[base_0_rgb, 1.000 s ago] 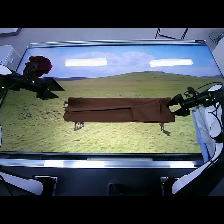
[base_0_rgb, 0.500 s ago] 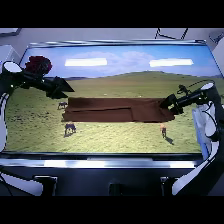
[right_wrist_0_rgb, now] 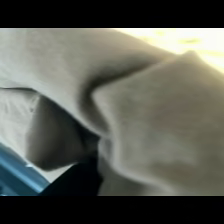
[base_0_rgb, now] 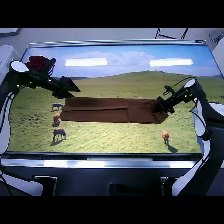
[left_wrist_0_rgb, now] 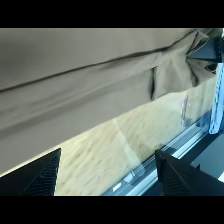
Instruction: Fold the clothes and pants, and hang the long-sleeved shirts on hangers.
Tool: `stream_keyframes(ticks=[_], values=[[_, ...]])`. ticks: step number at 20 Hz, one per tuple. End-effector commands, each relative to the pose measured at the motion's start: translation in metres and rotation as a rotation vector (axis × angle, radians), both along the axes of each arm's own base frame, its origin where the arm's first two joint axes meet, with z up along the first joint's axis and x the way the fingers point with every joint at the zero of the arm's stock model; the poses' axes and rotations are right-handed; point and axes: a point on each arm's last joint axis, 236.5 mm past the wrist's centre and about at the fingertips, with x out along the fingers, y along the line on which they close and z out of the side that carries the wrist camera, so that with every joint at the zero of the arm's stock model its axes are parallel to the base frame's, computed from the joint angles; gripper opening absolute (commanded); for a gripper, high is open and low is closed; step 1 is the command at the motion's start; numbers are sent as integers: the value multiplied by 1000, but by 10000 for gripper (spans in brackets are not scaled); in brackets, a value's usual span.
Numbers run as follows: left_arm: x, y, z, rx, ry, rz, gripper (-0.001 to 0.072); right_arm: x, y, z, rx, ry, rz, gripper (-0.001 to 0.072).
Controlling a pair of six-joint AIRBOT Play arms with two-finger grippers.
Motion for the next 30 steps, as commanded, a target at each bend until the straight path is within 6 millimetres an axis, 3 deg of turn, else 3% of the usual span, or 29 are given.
stream_keyframes(ticks=[1, 2, 3, 7, 11, 15, 18, 20, 23, 25, 27, 30], values=[[10, -44, -6, 0, -65, -10, 461, -1, 13, 34, -56, -38, 23, 43], [9, -66, -12, 0, -80, -25, 176, 2, 19, 53, -60, -76, 20, 43], [6, -94, -21, 1, -98, -41, 23, 2, 24, 73, -69, -115, 24, 43], [-20, -193, -79, 15, -78, -66, 24, -7, 41, 162, -99, -279, -2, 43], [-47, -263, -124, -27, 63, 29, 23, -36, 68, 235, -95, -411, 8, 43], [-57, -344, -126, -237, 177, 252, 23, -67, 92, 269, -87, -441, 29, 44], [-71, -382, -126, -325, 243, 381, 23, -96, 99, 284, -89, -418, 53, 45], [-81, -394, -123, -336, 243, 392, 22, -98, 94, 285, -113, -413, 43, 45], [-82, -381, -115, -310, 145, 227, 19, -75, 83, 269, -172, -430, 6, 44], [-71, -343, -107, -218, 36, 68, 18, -53, 95, 255, -119, -433, 8, 43], [-40, -271, -89, -41, -117, -20, 17, -36, 117, 239, -16, -397, 7, 43], [22, -124, -27, 217, -314, 40, 19, -12, 154, 216, 125, -349, -13, 43]])
